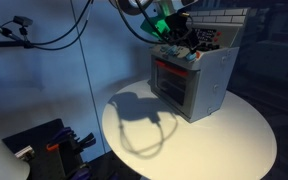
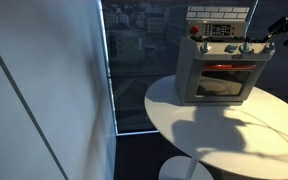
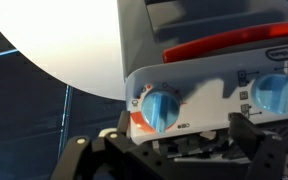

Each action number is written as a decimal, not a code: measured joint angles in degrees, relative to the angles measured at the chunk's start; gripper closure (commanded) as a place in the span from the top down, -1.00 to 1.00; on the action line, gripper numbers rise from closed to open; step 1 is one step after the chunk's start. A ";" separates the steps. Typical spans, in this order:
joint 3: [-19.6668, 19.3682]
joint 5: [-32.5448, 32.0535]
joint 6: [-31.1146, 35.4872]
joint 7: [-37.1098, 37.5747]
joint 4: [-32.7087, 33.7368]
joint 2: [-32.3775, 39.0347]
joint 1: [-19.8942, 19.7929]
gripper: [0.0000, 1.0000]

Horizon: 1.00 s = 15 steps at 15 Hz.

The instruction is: Turn the right knob of the stove clockwise once

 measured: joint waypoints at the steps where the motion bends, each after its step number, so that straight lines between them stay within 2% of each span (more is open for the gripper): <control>1: 0.05 0.12 0.43 -0.14 0.00 0.21 0.00 1.00; 15: 1.32 0.94 1.91 -0.96 0.20 1.87 0.00 1.00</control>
